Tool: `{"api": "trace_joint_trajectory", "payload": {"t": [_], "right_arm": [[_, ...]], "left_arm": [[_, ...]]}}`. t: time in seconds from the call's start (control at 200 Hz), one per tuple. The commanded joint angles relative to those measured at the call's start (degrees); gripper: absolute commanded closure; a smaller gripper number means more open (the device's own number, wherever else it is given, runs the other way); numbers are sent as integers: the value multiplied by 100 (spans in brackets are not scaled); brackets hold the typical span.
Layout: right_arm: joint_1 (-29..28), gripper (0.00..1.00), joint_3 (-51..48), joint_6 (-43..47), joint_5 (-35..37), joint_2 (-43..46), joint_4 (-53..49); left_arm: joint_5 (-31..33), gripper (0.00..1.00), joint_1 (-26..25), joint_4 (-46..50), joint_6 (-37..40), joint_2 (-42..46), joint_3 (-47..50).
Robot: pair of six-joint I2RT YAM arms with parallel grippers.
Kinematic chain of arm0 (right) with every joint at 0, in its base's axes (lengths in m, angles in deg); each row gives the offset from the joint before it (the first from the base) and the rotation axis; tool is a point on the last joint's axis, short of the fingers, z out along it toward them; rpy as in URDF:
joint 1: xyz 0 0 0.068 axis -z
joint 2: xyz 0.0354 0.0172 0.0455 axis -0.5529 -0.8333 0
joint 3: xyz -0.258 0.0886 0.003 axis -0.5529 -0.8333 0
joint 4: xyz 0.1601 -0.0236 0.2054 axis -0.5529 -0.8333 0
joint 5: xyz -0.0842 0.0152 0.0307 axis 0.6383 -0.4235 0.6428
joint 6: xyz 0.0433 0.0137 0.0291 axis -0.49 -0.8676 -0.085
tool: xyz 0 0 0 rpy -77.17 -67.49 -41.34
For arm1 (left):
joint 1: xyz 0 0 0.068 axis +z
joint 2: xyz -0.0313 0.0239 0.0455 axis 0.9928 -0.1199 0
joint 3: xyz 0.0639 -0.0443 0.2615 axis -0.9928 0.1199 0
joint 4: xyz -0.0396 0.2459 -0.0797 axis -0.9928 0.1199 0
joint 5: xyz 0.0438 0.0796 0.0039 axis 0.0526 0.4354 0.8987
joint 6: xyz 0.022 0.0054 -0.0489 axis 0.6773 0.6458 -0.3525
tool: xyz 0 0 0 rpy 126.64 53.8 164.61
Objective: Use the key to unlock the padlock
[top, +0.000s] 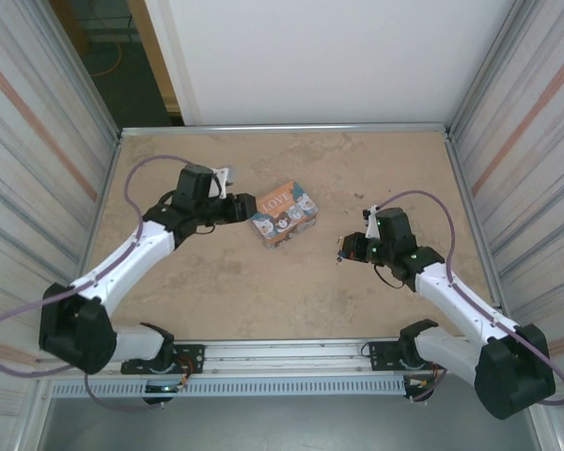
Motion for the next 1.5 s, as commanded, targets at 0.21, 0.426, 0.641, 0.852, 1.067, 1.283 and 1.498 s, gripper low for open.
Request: {"api": "trace_joint_trajectory", "payload": {"t": [0.21, 0.426, 0.641, 0.852, 1.067, 1.283, 1.498], "right_arm": [[-196, 100, 427, 161, -30, 8, -324], [-352, 100, 603, 161, 43, -106, -370], [-486, 100, 748, 170, 31, -270, -414], [-584, 100, 816, 188, 30, -328, -486], [-654, 100, 936, 273, -82, -370, -792], [-707, 100, 1143, 327, -266, -428, -1281], [-746, 100, 1282, 337, -457, -528, -1650]], "left_arm": [[1279, 37, 87, 864, 779, 1698, 666], [1825, 21, 140, 1207, 1297, 2650, 733], [2312, 5, 144, 1241, 1947, 3422, 856], [2823, 1, 148, 715, 2755, 4127, 1416], [2455, 1, 148, 129, 3510, 4576, 2282], [2017, 1, 147, -180, 3458, 4626, 2744], [1807, 1, 399, -203, 3347, 4460, 2781]]}}
